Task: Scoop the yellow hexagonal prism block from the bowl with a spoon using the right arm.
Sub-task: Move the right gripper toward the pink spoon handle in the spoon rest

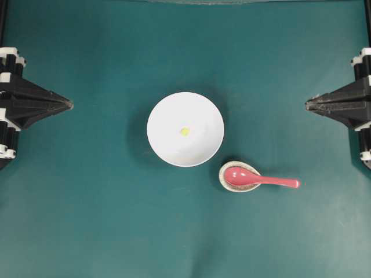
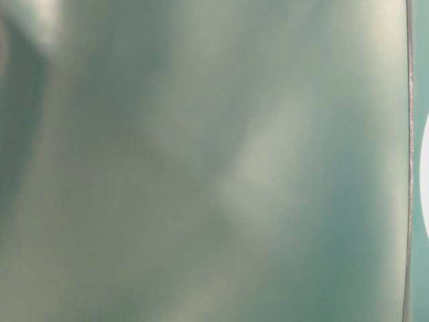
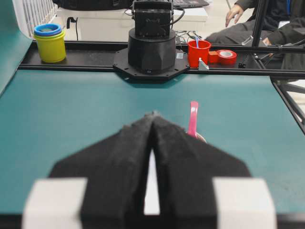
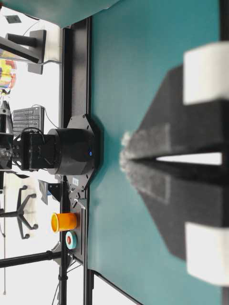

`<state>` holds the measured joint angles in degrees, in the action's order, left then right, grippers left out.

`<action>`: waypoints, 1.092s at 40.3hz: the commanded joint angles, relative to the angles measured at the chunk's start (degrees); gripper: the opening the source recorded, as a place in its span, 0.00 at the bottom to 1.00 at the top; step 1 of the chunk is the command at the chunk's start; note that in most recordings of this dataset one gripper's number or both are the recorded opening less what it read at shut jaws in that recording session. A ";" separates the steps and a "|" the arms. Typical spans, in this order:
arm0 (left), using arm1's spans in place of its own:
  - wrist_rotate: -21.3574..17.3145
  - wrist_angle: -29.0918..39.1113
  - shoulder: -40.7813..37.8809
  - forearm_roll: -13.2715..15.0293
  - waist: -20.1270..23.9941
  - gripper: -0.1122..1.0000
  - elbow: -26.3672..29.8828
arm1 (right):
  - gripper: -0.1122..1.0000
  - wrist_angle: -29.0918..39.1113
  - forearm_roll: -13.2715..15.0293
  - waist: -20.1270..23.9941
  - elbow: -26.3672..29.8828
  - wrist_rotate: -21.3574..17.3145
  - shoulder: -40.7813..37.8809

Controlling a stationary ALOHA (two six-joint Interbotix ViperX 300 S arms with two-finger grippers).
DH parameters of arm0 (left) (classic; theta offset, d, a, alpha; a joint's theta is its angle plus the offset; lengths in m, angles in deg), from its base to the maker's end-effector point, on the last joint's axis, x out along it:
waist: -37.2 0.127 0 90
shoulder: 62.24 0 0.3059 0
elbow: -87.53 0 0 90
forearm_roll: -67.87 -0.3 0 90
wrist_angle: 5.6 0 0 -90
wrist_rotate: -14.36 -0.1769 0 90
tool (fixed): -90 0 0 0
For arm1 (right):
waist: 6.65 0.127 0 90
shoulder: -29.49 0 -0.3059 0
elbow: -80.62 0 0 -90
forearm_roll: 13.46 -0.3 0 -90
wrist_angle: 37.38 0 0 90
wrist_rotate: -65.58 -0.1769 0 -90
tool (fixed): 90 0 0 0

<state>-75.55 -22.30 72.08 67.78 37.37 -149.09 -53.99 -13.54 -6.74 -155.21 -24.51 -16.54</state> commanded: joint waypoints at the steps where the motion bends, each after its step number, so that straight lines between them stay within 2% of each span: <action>1: -0.26 1.23 -0.44 -0.53 0.26 0.09 1.67 | 0.09 -0.26 -0.18 -0.26 0.88 -0.44 -0.88; 2: -0.26 1.49 -0.44 -0.53 0.62 0.09 1.93 | 0.09 -0.09 -0.70 -0.26 0.97 -0.53 -1.58; 3: -0.26 1.58 -0.44 -0.62 0.79 0.15 1.93 | 0.10 -0.09 -0.79 -0.26 0.88 -0.53 -2.02; 8: -0.35 1.76 -0.44 -0.53 1.41 0.14 1.93 | 0.10 -0.35 -0.97 -0.26 0.88 -0.53 -3.16; 12: -0.35 1.76 -0.44 -0.62 1.67 0.14 1.93 | 0.15 -0.44 -1.05 -0.26 0.79 -0.53 -3.78; 16: -0.35 1.76 -0.44 -0.62 1.85 0.14 1.93 | 0.25 -0.44 -0.97 -0.26 0.70 -0.44 -4.39; 24: -0.26 1.85 -0.44 -0.62 1.85 0.14 1.93 | 0.50 -0.44 -0.97 -0.26 0.53 -0.53 -5.63; 28: -0.26 1.93 -0.53 -0.62 1.85 0.14 1.93 | 0.57 -0.70 -0.97 -0.26 0.35 -0.53 -6.68; 36: -0.26 3.25 -0.53 -0.62 1.85 0.14 1.93 | 0.60 -2.20 -1.23 0.00 0.09 -0.97 -8.96; 44: -0.26 3.78 -0.44 -0.62 1.85 0.14 1.93 | 0.60 -3.87 -1.32 1.58 -0.35 -3.52 -13.10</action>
<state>-75.82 -18.35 71.99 67.34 39.04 -148.65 -56.36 -14.69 -5.95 -156.01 -27.41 -27.70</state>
